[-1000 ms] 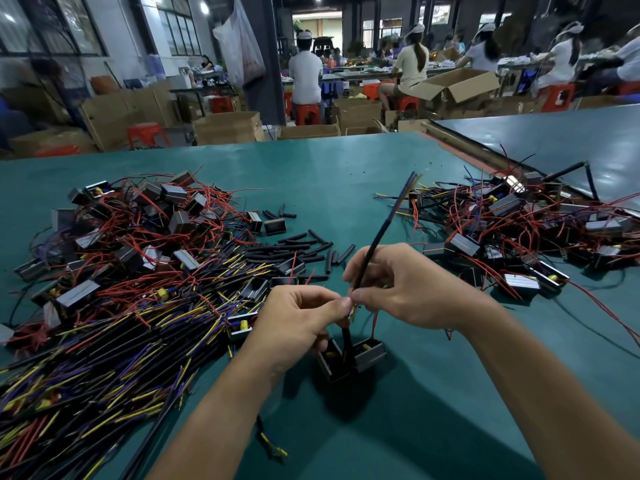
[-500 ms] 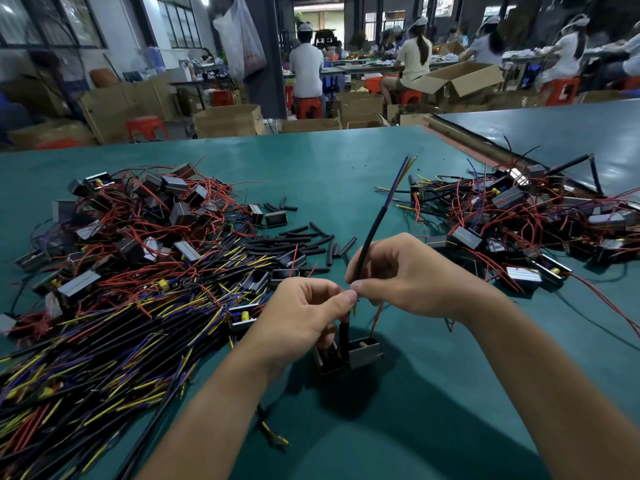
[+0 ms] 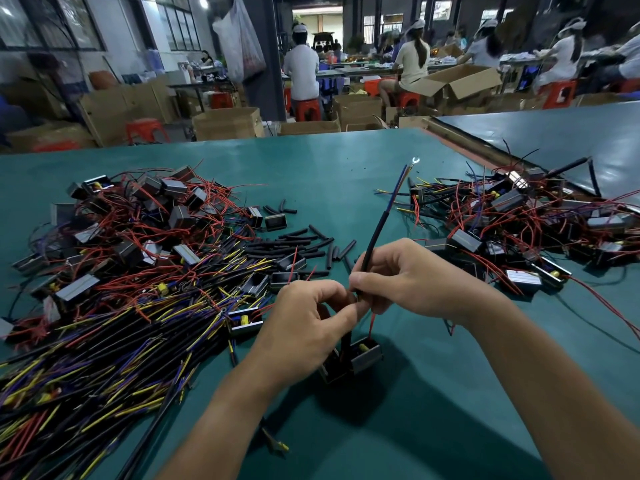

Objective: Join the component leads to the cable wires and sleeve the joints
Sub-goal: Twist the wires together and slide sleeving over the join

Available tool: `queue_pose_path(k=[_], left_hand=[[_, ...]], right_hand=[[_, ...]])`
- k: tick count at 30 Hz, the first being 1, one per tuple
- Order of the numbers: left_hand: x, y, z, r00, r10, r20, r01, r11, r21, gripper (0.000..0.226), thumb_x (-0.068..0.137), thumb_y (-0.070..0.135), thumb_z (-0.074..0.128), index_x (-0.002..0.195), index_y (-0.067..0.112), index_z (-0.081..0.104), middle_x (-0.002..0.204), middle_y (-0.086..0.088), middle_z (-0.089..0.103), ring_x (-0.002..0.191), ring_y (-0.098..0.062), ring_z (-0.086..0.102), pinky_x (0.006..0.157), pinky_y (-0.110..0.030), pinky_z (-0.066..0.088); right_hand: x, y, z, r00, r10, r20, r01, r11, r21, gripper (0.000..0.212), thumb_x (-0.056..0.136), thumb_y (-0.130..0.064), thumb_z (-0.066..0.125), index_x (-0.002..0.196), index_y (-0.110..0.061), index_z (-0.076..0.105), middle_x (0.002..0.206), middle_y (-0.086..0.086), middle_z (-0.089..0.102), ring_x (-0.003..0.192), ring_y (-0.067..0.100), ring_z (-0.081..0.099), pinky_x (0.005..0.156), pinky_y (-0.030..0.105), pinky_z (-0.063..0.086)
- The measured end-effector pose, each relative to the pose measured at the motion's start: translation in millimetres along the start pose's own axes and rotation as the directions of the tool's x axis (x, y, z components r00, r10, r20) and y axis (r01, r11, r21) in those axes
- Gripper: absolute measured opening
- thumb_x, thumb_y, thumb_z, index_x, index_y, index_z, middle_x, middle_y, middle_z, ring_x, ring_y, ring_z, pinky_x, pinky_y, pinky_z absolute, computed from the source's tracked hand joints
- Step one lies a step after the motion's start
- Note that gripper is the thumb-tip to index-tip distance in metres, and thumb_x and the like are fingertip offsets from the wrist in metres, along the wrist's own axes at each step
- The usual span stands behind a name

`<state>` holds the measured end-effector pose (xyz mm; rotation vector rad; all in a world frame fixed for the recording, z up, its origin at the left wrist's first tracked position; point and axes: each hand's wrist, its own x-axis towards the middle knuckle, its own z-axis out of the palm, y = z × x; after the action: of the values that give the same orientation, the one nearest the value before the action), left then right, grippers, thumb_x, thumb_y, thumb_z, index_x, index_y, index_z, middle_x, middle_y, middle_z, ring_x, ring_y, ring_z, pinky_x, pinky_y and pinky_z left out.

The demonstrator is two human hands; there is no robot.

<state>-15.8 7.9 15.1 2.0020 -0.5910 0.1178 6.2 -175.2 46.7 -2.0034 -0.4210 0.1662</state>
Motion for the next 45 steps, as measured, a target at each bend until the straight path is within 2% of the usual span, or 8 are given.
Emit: queue_pose_path(k=[4,11,15,19,23,29,32,45], left_hand=[[-1,2,0,0.999,0.042,-0.018,-0.041,0.998,0.045,0.02,0.091,0.024,0.065,0.072,0.021,0.069,0.045,0.011,0.041,0.041,-0.009,0.028,0.043,-0.022,0.022],[-2,3,1,0.992,0.105,-0.065,-0.096,0.988,0.123,0.02,0.086,0.027,0.061,0.07,0.018,0.069,0.051,0.005,0.053,0.039,-0.012,0.038,0.041,-0.023,0.027],[0,3,-1,0.995,0.007,-0.096,-0.006,1.0,0.017,0.02,0.087,0.028,0.069,0.07,0.019,0.071,0.048,0.015,0.052,0.041,0.0,0.038,0.044,-0.015,0.029],[7,-1,-8,0.962,-0.204,-0.184,0.188,0.977,-0.102,0.015,0.089,0.018,0.065,0.075,0.016,0.069,0.062,0.002,0.066,0.042,-0.004,0.051,0.049,-0.022,0.04],[6,-3,-11,0.904,-0.428,0.01,0.418,0.879,-0.231,0.007,0.083,0.002,0.068,0.086,0.009,0.069,0.054,0.001,0.06,0.039,-0.012,0.051,0.042,-0.019,0.039],[5,0,-9,0.893,-0.432,0.13,0.451,0.851,-0.27,0.005,0.08,0.001,0.072,0.083,0.005,0.074,0.067,-0.009,0.066,0.04,-0.011,0.05,0.04,-0.018,0.039],[5,1,-8,0.895,-0.42,0.149,0.446,0.846,-0.292,0.007,0.08,-0.001,0.072,0.08,0.006,0.074,0.068,-0.011,0.066,0.04,-0.011,0.049,0.04,-0.018,0.039],[4,3,-4,0.924,-0.378,0.053,0.373,0.867,-0.33,0.007,0.078,-0.002,0.074,0.075,0.004,0.077,0.054,0.0,0.064,0.044,-0.008,0.047,0.044,-0.019,0.043]], right_hand=[[-2,-1,0,1.0,0.024,-0.007,-0.024,0.999,-0.021,0.021,0.095,-0.022,0.063,0.081,-0.008,0.07,0.07,0.01,0.073,0.059,0.016,0.064,0.065,0.033,0.056],[-4,-7,0,0.997,0.08,0.02,-0.079,0.996,-0.032,0.024,0.097,-0.021,0.059,0.08,-0.006,0.067,0.069,0.009,0.073,0.055,0.017,0.064,0.053,0.026,0.051],[-5,-7,-1,0.997,0.078,0.006,-0.077,0.997,-0.025,0.023,0.097,-0.016,0.059,0.081,-0.002,0.067,0.071,0.01,0.073,0.058,0.016,0.066,0.056,0.026,0.053],[-5,-8,-1,0.997,0.074,0.01,-0.074,0.997,0.013,0.019,0.097,-0.01,0.057,0.082,-0.003,0.066,0.079,0.014,0.075,0.061,0.016,0.067,0.057,0.024,0.053],[-6,-8,-1,0.997,0.072,0.024,-0.072,0.997,0.019,0.018,0.097,-0.008,0.057,0.082,-0.004,0.066,0.08,0.012,0.075,0.065,0.015,0.068,0.06,0.024,0.054],[-5,-7,-1,1.0,0.015,0.026,-0.015,1.0,-0.012,0.009,0.089,-0.002,0.067,0.08,-0.002,0.068,0.078,0.02,0.072,0.064,0.016,0.066,0.06,0.025,0.053],[-5,-6,-2,0.999,0.025,0.029,-0.025,1.0,-0.009,0.006,0.087,0.001,0.068,0.081,0.0,0.067,0.068,0.011,0.072,0.059,0.012,0.065,0.059,0.023,0.052],[-3,-2,1,0.999,0.039,0.01,-0.039,0.999,0.001,0.008,0.087,0.0,0.067,0.08,-0.004,0.067,0.062,0.006,0.067,0.057,0.015,0.064,0.058,0.024,0.054]])
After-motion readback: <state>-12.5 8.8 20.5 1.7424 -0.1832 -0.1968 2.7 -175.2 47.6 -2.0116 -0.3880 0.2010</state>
